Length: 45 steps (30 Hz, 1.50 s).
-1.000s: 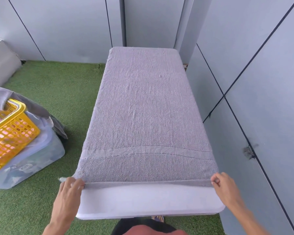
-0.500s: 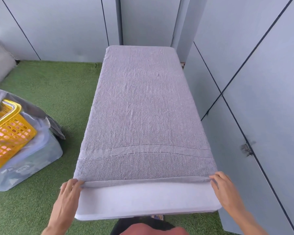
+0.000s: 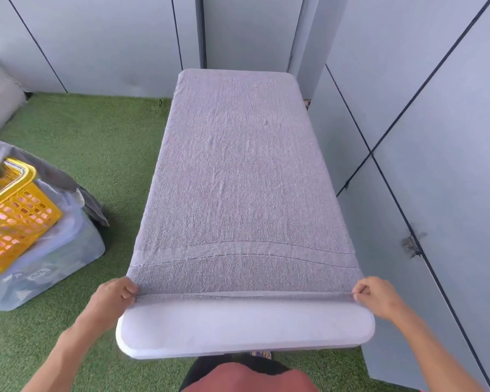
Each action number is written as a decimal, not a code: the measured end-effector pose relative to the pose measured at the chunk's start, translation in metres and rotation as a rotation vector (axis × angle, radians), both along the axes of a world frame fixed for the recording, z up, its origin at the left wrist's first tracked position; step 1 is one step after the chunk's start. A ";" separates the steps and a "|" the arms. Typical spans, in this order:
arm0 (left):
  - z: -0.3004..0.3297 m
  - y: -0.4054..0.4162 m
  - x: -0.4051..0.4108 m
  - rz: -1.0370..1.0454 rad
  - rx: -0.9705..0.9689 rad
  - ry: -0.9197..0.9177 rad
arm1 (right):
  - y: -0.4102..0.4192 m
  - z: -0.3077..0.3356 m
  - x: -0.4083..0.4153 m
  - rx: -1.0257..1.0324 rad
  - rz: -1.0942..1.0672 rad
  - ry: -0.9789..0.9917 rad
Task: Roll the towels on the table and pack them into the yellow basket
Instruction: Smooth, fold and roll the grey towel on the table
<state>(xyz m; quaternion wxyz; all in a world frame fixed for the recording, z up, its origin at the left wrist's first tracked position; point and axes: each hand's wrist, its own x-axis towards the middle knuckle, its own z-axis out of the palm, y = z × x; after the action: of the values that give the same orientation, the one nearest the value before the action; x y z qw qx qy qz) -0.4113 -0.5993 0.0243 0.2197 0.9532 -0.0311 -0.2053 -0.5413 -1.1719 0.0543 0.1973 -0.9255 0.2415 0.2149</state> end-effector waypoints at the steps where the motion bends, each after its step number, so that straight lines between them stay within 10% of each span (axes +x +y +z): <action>1: 0.001 -0.002 0.002 0.024 0.009 -0.010 | 0.000 -0.002 0.003 -0.012 -0.054 -0.013; 11: -0.024 -0.021 -0.073 -0.050 0.101 -0.422 | 0.047 -0.036 -0.048 -0.213 -0.072 -0.416; 27: -0.023 -0.009 -0.040 0.008 0.056 -0.386 | 0.029 -0.042 -0.042 -0.264 -0.037 -0.354; 40: 0.002 -0.003 0.031 -0.071 0.071 0.124 | -0.007 -0.008 -0.001 0.052 -0.124 -0.172; 45: -0.009 -0.006 0.013 0.016 0.095 -0.263 | 0.011 -0.020 -0.010 -0.216 -0.137 -0.328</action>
<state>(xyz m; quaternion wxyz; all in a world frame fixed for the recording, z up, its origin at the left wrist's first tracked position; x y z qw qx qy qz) -0.3988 -0.6053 0.0154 0.1701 0.9814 -0.0425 -0.0779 -0.5512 -1.1610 0.0347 0.1479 -0.9452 0.2902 0.0201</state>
